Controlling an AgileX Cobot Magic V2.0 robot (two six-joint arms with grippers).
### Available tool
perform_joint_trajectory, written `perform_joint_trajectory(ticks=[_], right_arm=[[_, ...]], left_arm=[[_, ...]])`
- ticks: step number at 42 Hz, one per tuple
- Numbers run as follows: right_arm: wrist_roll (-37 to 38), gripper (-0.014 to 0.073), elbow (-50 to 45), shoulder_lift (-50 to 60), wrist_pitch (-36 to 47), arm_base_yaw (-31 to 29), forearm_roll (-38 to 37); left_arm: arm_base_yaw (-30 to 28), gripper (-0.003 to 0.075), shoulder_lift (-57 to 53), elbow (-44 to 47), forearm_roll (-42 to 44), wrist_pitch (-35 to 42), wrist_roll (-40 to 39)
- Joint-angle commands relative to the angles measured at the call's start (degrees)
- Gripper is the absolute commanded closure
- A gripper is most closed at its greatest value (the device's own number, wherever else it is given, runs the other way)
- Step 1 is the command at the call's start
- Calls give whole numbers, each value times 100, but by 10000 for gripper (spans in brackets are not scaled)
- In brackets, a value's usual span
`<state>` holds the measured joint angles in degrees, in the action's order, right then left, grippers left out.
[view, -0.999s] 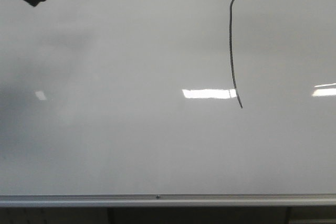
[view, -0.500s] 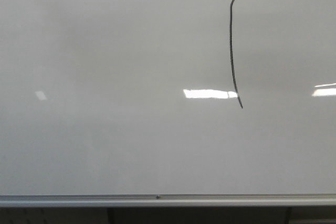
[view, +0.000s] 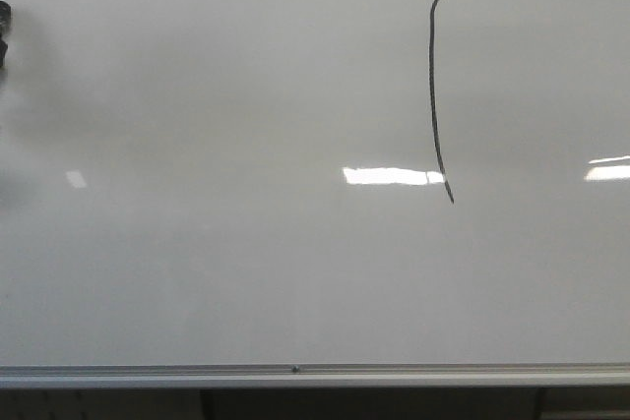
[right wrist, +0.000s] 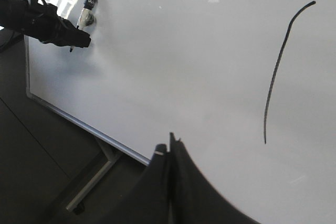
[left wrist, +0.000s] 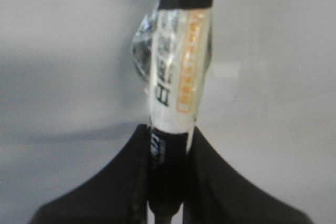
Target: Write number 1 on whiteboard
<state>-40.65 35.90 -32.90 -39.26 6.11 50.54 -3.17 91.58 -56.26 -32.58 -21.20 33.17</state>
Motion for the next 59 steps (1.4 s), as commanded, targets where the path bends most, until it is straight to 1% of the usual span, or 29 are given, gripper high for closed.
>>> perform_joint_trajectory(ticks=[1, 5, 7, 9, 11, 12, 14, 19, 22, 26, 32, 37, 41, 44, 48, 51, 55, 59], right_arm=[[-31, 654, 133, 9, 204, -31, 183], [-31, 654, 133, 9, 197, -31, 183], [-31, 654, 133, 9, 197, -31, 183], [-31, 654, 133, 9, 197, -31, 183], [-31, 654, 133, 9, 197, -31, 183], [-31, 654, 133, 9, 197, -31, 183], [-31, 654, 133, 9, 197, -31, 183], [-31, 654, 133, 9, 197, -31, 183], [-31, 654, 133, 9, 197, -31, 183], [-31, 654, 133, 9, 197, -31, 183], [-31, 654, 133, 9, 203, -31, 183], [-31, 654, 133, 9, 222, -31, 183], [-31, 654, 133, 9, 222, -31, 183], [-31, 654, 133, 9, 222, -31, 183], [-31, 654, 133, 9, 241, -31, 183], [-31, 654, 133, 9, 257, -31, 183], [-31, 654, 133, 9, 269, -31, 183], [-31, 654, 133, 9, 269, -31, 183]], left_arm=[[27, 740, -28, -148, -134, 356, -35], [27, 733, 55, -148, -134, 379, -35], [52, 705, 81, -148, -134, 411, -35], [52, 663, 80, -148, -134, 425, -35], [52, 588, 83, -148, -134, 433, -35], [52, 567, 83, -148, -134, 450, -35], [52, 479, 83, -148, -134, 464, -35], [52, 314, 83, -148, -134, 516, -35], [52, 251, 83, -148, -134, 517, -35], [52, 218, -39, -148, 84, 411, -35], [-11, 218, -536, -137, 710, -236, -85], [-191, 218, -1077, -137, 710, -911, -196], [-251, 224, -1524, -116, 710, -1183, -207], [-251, 243, -1895, -115, 710, -1351, -207], [-240, 311, -2331, -115, 710, -1587, -207], [-240, 384, -2557, -115, 710, -1801, -207], [-240, 510, -2769, -91, 710, -2081, -207], [-240, 638, -3023, 35, 710, -2092, -181]])
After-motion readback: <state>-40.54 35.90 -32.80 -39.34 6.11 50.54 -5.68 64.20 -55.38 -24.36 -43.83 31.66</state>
